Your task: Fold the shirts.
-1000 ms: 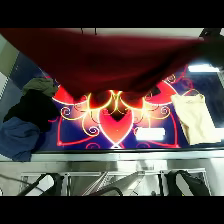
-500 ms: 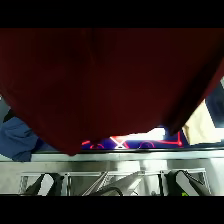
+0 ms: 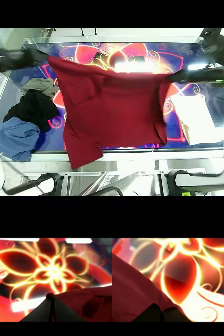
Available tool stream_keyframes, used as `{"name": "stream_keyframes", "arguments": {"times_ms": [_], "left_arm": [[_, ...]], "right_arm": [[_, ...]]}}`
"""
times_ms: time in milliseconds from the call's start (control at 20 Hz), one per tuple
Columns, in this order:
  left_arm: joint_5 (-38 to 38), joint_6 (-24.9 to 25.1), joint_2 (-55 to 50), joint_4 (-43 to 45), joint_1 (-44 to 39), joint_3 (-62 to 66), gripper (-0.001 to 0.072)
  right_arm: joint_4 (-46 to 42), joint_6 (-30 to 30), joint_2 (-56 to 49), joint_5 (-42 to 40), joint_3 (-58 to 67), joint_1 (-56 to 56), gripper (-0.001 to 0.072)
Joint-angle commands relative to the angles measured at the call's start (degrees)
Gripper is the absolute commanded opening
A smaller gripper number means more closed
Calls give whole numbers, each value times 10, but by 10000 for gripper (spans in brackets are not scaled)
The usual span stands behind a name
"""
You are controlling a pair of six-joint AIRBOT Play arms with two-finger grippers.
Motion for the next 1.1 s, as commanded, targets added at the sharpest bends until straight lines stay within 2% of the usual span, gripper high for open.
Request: {"name": "stream_keyframes", "arguments": {"times_ms": [0, 100, 250, 400, 600, 800, 1000, 1050], "left_arm": [[135, -44, -110, 128, -59, 1, 10], [176, -43, -155, 128, -60, 1, 9], [175, -41, -205, 142, -59, 1, 10], [171, -42, -229, 182, -56, 1, 10], [118, -46, -238, 189, -36, 0, 9], [66, -46, -254, 197, -32, 0, 10], [28, -50, -253, 196, -33, 1, 11], [15, -50, -246, 196, -32, 1, 12]], "right_arm": [[-57, -15, -123, -149, 9, 52, 19], [-57, -11, -166, -162, 45, 48, 18], [-65, -3, -195, -151, 57, 43, 18], [-125, 22, -202, -148, 57, 43, 18], [-182, 54, -203, -123, 43, 43, 18], [-181, 53, -203, -129, -19, 44, 17], [-181, 49, -197, -129, -25, 43, 22], [-181, 49, -191, -126, -25, 43, 71]]}}
